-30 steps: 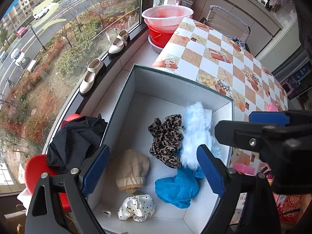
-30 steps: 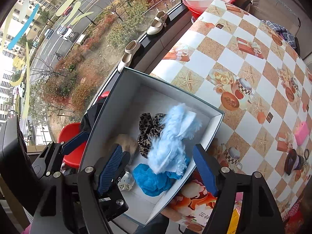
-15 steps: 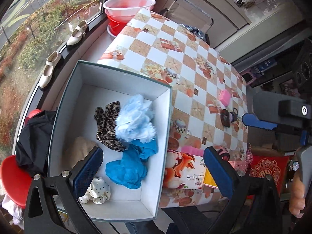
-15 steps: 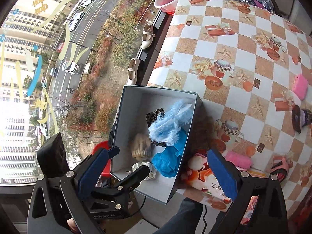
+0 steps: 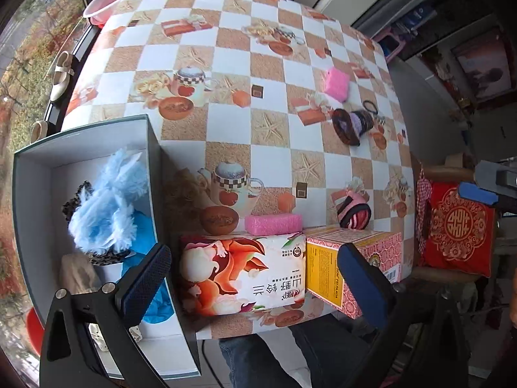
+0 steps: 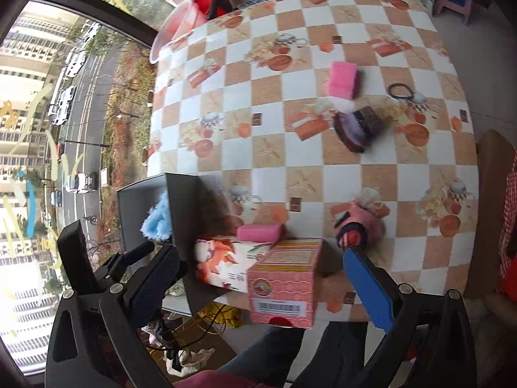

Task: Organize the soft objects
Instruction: 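Move both tools toward the pink foam sponge and pink knit cup, then grasp the pink foam sponge with the left tool while the right tool grasps the pink knit cup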

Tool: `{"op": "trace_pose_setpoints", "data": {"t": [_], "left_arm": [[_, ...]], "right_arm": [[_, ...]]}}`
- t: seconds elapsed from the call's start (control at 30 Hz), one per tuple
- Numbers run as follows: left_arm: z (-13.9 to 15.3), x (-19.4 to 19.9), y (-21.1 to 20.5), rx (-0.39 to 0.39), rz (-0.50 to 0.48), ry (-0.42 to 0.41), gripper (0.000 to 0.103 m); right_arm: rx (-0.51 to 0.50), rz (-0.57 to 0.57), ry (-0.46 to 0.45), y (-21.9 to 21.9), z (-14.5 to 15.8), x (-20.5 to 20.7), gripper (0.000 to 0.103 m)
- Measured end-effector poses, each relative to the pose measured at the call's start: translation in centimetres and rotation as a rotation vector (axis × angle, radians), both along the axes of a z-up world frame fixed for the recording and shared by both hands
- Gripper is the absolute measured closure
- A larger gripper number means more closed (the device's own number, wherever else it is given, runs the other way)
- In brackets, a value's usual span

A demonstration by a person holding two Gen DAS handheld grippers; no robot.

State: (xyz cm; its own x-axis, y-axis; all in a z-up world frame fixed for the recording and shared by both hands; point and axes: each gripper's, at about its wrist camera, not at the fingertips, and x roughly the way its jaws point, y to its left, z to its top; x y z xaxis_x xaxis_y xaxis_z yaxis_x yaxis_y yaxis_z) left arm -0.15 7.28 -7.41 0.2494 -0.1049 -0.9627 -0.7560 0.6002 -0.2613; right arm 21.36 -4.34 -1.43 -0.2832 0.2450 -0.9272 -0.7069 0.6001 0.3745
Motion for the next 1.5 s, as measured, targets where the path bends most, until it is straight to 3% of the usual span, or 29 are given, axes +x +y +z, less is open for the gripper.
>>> {"op": "trace_pose_setpoints", "data": {"t": [0.13, 0.3, 0.57, 0.67, 0.73, 0.83, 0.87, 0.97, 1.03, 1.27, 1.5], "left_arm": [[-3.1, 2.9, 0.0, -0.005, -0.073, 0.108, 0.0], [-6.3, 5.1, 0.5, 0.027, -0.181, 0.258, 0.0], [-12.1, 7.7, 0.3, 0.009, -0.298, 0.433, 0.0], [-12.8, 8.1, 0.4, 0.005, -0.321, 0.451, 0.0], [-12.5, 8.6, 1.3, 0.05, -0.308, 0.457, 0.0], [-12.0, 9.5, 3.1, 0.269, -0.265, 0.526, 0.0], [-11.9, 9.5, 3.9, 0.285, -0.23, 0.527, 0.0], [-10.5, 8.7, 5.1, 0.164, -0.123, 0.407, 0.0], [-9.7, 8.2, 4.6, 0.132, -0.124, 0.366, 0.0], [-12.1, 6.8, 2.2, -0.034, -0.134, 0.391, 0.0], [-14.7, 6.9, 1.7, -0.117, -0.109, 0.411, 0.0]], "right_arm": [[-0.112, -0.092, 0.051, -3.3, -5.5, 3.7, 0.001], [-0.166, -0.158, 0.146, -6.6, -10.2, 5.5, 0.001], [-0.173, -0.171, 0.207, -8.0, -12.9, 6.4, 0.001], [-0.173, -0.176, 0.218, -8.2, -13.2, 6.7, 0.001], [-0.171, -0.182, 0.222, -8.3, -13.5, 6.9, 0.001], [-0.172, -0.189, 0.215, -8.4, -13.7, 7.2, 0.001], [-0.173, -0.19, 0.209, -8.4, -13.7, 7.3, 0.001], [-0.177, -0.168, 0.186, -8.1, -13.8, 7.2, 0.001], [-0.177, -0.148, 0.169, -7.8, -14.0, 7.0, 0.001], [-0.21, -0.08, 0.127, -5.7, -17.8, 5.3, 0.001], [-0.271, -0.033, 0.055, -4.1, -21.4, 4.3, 0.001]]}}
